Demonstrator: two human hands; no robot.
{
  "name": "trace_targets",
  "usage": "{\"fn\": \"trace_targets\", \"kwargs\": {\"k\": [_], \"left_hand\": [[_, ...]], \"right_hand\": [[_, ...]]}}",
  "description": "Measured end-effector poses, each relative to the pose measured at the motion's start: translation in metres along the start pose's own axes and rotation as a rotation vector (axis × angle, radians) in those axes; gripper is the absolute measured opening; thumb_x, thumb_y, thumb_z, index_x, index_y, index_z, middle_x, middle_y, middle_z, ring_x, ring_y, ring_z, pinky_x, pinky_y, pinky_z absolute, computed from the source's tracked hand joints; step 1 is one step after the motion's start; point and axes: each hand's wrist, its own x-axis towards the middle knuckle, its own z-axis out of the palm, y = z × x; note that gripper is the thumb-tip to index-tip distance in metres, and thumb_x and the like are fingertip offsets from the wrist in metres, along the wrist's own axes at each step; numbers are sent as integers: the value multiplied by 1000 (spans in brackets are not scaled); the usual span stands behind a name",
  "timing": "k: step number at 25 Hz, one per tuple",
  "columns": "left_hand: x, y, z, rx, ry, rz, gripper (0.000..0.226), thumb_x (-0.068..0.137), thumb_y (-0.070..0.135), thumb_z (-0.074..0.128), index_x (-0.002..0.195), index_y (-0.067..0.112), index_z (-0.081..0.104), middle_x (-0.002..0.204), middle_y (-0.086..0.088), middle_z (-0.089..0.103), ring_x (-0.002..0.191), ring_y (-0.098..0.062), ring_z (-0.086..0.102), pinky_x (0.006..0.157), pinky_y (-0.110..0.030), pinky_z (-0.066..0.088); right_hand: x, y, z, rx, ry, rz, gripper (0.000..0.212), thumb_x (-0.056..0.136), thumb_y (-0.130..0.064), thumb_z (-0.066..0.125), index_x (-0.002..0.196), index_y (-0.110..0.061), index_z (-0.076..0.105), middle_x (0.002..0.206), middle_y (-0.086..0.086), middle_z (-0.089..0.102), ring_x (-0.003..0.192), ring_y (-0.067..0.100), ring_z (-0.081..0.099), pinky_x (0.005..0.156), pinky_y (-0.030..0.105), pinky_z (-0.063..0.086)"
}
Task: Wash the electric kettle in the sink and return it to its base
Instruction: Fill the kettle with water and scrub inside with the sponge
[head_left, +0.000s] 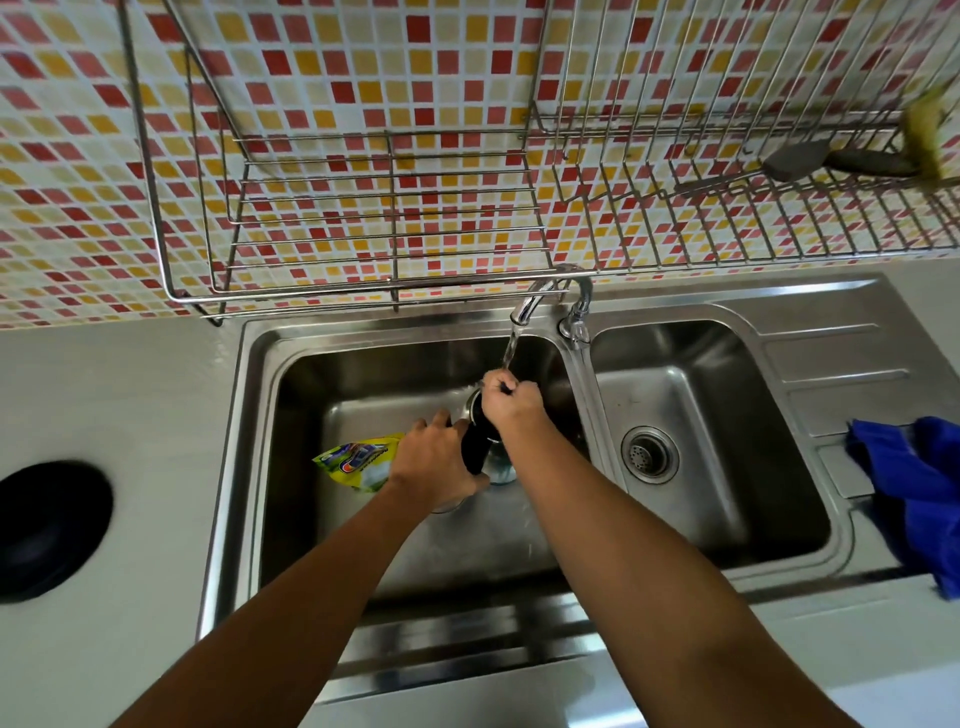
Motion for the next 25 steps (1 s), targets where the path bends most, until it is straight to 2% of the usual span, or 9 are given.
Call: {"fn": "trace_targets", "kwargs": {"k": [4,8,13,15,16,17,19,22,25], "left_hand": [[-3,0,-7,-11,3,37,75,70,72,55,127,23,59,119,-1,65,111,-23,57,95,-38,46],[-7,-3,-13,-39,11,62,72,73,64,64,129,20,57,122,-3,64,116,-23,55,101,-37,42],[-5,-1,-11,-115,-14,-17,79,68,67,64,133,22,55,123,-6,58,110,-30,58,97,-39,47],[-3,-1,-8,-89,-20,-21,85,62,75,50,131,25,55,120,-4,60,108,-28,58,93,-40,50],[-1,-2,-4,-70,-16,-19,88,59,77,43,129,25,56,118,-3,62,107,-27,58,92,-40,50],[1,-3,-1,-58,-6,-16,89,58,77,39,127,25,57,116,-3,63,106,-27,58,90,-40,50],[2,-2,1,-33,10,-7,85,60,75,39,125,24,59,114,-3,64,104,-26,58,89,-40,49],[5,-3,9,-5,17,6,83,61,73,38,124,25,60,116,-1,65,105,-26,57,88,-42,47],[10,-6,21,-13,-6,-13,83,59,77,38,122,28,60,115,0,64,103,-28,56,85,-42,47]], "right_hand": [[-29,-20,-39,-133,-168,166,22,95,-5,35,76,-7,45,50,5,38,32,11,35,25,17,23],[-66,-35,-63,-885,-77,29,13,100,-15,40,105,-4,48,55,-1,39,32,3,31,25,13,18],[-57,-69,-29,-1862,74,-117,23,93,-19,48,110,-7,54,55,0,37,37,8,30,32,17,19],[-42,-58,-9,-2429,21,-217,27,92,-17,47,111,-2,59,68,8,51,52,23,50,43,23,31],[-34,-47,-5,-2726,-90,-306,28,93,-16,47,112,-1,62,83,14,61,72,32,61,54,28,40],[-27,-37,-4,-3000,-213,-404,30,94,-17,47,113,-1,63,102,19,65,93,36,63,66,31,46],[-22,-23,-2,-3356,-309,-633,29,92,-18,52,116,-5,63,119,18,63,107,36,61,81,37,50],[-24,-21,9,-3555,-212,-875,30,90,-19,56,117,-9,64,120,12,64,108,33,63,84,41,52],[-23,-22,14,-3542,12,-619,32,91,-19,54,121,-9,61,117,10,64,104,31,63,78,37,50]]}}
